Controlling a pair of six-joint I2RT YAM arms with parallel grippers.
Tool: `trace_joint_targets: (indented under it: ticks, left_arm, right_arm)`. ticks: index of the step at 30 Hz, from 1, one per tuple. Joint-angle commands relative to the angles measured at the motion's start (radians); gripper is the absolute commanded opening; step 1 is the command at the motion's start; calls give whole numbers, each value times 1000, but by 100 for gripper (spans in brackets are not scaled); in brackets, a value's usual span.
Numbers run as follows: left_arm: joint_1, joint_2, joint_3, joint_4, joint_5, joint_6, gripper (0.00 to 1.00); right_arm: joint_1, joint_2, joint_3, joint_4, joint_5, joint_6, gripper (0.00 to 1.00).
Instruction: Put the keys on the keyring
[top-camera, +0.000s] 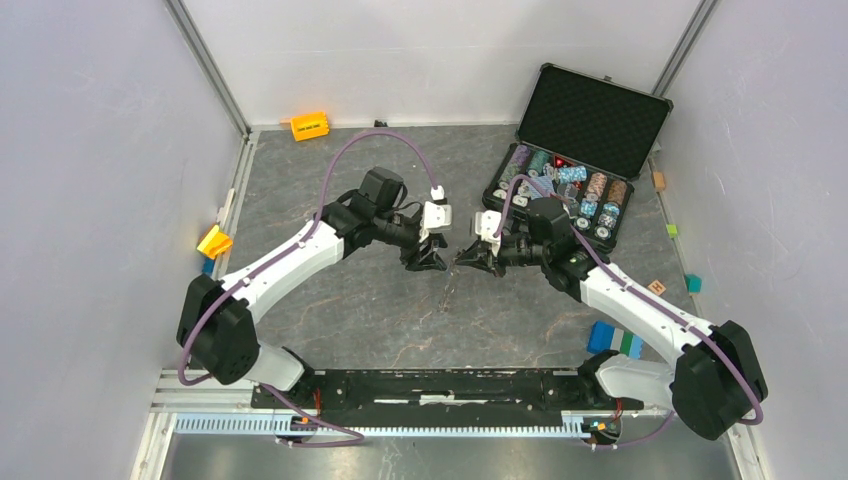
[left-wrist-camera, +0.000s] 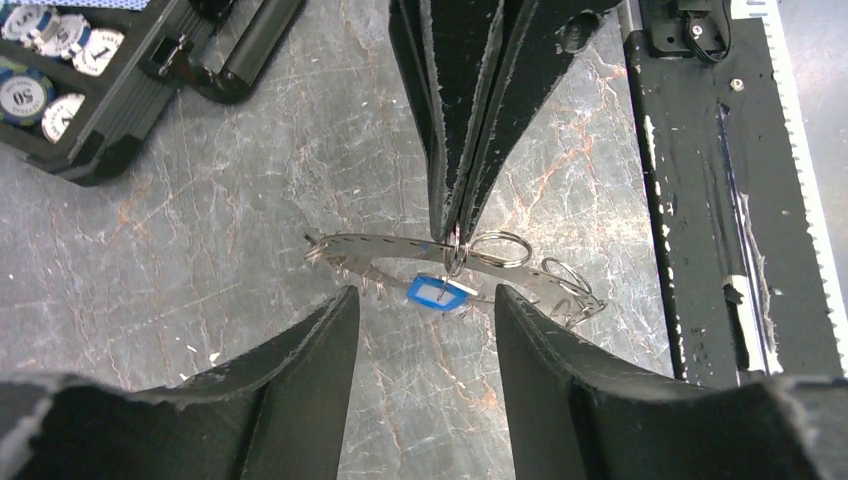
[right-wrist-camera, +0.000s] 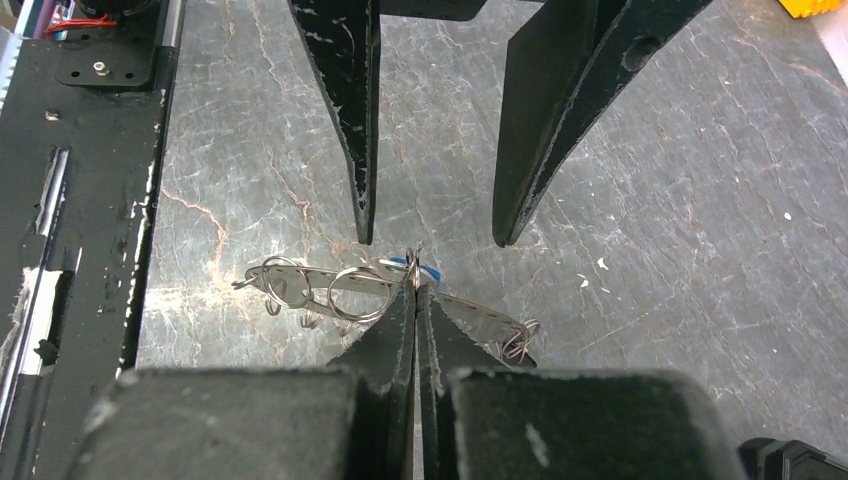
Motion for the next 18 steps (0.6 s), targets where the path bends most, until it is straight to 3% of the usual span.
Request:
trace_joint_targets:
  ticks: [1, 7, 18]
  left_arm:
    - [0, -2, -10, 68, 94, 97, 58]
    - [0, -1, -25, 101, 133, 87, 47]
    - [-1, -5, -61, 134, 139, 98, 36]
  right_arm:
    - [-7, -25, -6, 96, -51, 54, 0]
    - [-10, -24, -9, 113, -63, 78, 0]
    - [-20, -30, -20, 122, -68, 84, 0]
